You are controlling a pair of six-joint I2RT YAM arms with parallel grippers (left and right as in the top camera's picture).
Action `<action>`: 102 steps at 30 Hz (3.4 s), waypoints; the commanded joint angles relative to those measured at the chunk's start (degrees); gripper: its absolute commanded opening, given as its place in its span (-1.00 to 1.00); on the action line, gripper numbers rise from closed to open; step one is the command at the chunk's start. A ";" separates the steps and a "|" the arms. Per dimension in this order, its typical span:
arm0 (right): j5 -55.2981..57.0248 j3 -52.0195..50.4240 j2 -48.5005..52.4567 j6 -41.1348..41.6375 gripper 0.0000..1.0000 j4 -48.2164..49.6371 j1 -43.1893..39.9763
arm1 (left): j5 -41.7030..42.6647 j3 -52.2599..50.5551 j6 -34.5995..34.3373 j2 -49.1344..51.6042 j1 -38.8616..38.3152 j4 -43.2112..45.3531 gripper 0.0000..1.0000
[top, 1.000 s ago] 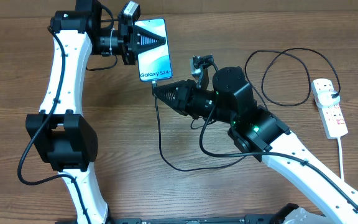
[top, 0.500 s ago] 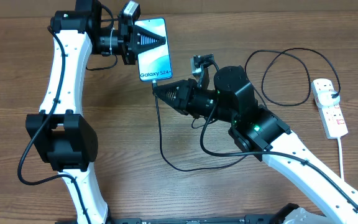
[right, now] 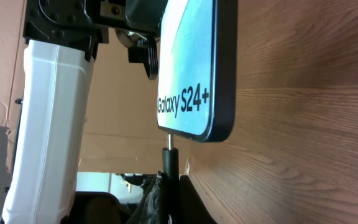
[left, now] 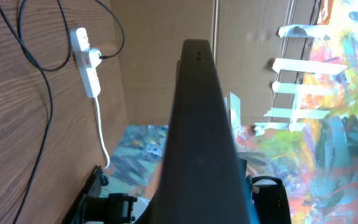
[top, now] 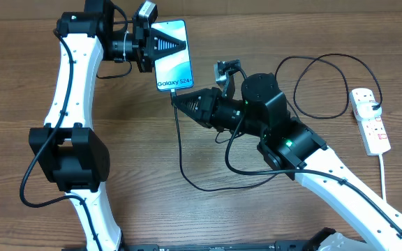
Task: Plug charger to phone and switch on socket
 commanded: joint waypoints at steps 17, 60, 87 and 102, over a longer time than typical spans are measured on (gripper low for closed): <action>0.02 -0.15 0.37 -1.03 -0.93 0.04 -1.68 | 2.67 0.98 -1.81 -2.27 0.87 -0.15 -0.92; -0.59 -0.15 0.37 -1.05 -0.93 0.04 -1.68 | 2.67 0.98 -4.90 -2.27 -0.37 3.28 -0.91; -0.50 -0.15 0.37 -1.05 -0.93 0.07 -1.75 | 2.69 0.98 -6.67 -2.27 -0.13 3.76 -0.91; 0.35 -0.15 0.37 -1.03 -0.93 0.07 -2.01 | 2.69 0.98 -6.67 -2.27 -0.17 3.93 -0.92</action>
